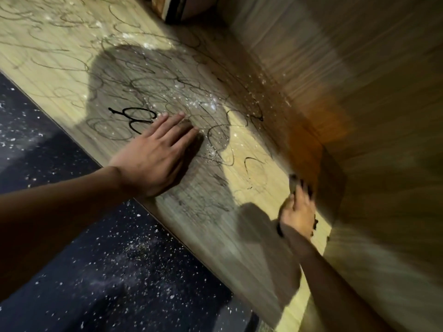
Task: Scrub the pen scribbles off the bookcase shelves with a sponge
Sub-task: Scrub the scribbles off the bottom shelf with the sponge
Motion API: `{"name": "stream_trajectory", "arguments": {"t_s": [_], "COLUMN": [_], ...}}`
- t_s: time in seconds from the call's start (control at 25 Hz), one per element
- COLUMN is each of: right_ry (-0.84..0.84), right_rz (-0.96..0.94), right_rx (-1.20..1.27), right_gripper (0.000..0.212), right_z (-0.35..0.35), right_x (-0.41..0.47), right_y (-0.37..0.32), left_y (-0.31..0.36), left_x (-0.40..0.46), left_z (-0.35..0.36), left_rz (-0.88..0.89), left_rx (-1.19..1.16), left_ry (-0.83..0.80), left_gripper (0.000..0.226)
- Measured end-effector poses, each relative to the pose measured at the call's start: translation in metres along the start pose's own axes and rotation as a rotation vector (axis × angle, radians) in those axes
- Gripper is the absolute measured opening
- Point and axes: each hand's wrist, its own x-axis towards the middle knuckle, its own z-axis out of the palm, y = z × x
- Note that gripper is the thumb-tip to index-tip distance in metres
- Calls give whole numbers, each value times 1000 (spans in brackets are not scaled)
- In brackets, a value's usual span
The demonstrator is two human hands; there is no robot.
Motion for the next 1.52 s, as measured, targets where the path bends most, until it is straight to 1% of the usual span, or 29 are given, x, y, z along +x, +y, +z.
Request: {"name": "stream_trajectory", "arguments": {"t_s": [0.04,0.08,0.12,0.2,0.24,0.28,0.36,0.44,0.48,0.52,0.6,0.68,0.72,0.76,0.84,0.92,0.96,1.0,1.08,1.12,1.16,1.2,1.28,1.32,1.36,1.4,1.44,1.48,1.52], "right_ry": [21,10,-25,-187,-241,-251,-171,-71,-52,-64,-129,-253,-280,-292,-206,-113,-80,-89,-121,-199,-271,-296,-206,-153,-121,-87,-89,-96,-79], "right_rz": [-15,-91,-230,-432,-469,-450,-311,-70,-23,-73,-370,-577,-579,-484,-240,-20,11,-19,-301,-441,-545,-556,-424,-311,-155,6,80,30,-101], "right_rx": [-4,6,35,122,165,177,173,99,75,55,105,147,185,245,306,154,73,38,68,107,111,116,56,10,-19,-22,16,45,104], "right_gripper": [58,55,51,50,49,47,47,54,57,58,51,44,43,44,48,49,49,51,52,51,49,49,49,49,49,49,51,55,56], "right_z": [5,10,12,8,0,-8,-15,-3,6,13,19,6,-3,-13,-18,-7,2,10,13,7,1,-7,-16,-15,-13,-6,2,8,13], "right_x": [8,3,-13,-62,-79,-82,-49,-4,5,-3,-47,-96,-104,-99,-57,-8,3,-4,-53,-90,-119,-133,-108,-79,-51,-26,-14,-19,-42], "right_y": [-26,-50,-67,-67,-49,-28,-1,-21,-48,-77,-113,-98,-72,-47,-7,-14,-31,-57,-92,-91,-74,-48,6,22,20,1,-30,-69,-106], "left_y": [0,0,-1,-1,-2,-3,-2,-2,-2,-2,-2,-2,-2,-2,-1,-2,-2,-2,-3,-2,-2,-2,-3,-3,-3,-4,-5,-4,-5], "left_x": [0,-1,0,1,0,0,-1,0,1,0,1,0,0,0,0,0,1,0,0,-1,-1,-2,-1,-1,-1,-1,-1,-1,-1], "left_z": [0,1,2,2,3,4,5,6,5,5,4,3,3,3,3,4,5,4,4,4,4,5,5,6,7,7,7,8,8], "left_rz": [3,1,-2,0,0,-6,-12,-18,-16,-13,-11,3,-3,-12,-24,-38,-36,-35,-35,-32,-30,-29,-19,-18,-23,-26,-24,-19,-13], "left_rx": [-2,-6,-10,-22,-25,-17,6,6,-1,-7,-6,-15,-19,-29,-45,-54,-59,-61,-50,-44,-41,-42,-50,-46,-44,-44,-43,-45,-45], "left_ry": [0,-5,-6,-5,-4,-4,-7,-10,-5,-3,2,4,4,6,6,4,6,4,11,16,20,23,25,22,20,17,17,14,16], "left_gripper": [65,65,64,64,63,63,64,63,63,63,62,62,63,63,63,63,63,63,63,63,63,64,64,64,64,64,64,64,65]}}
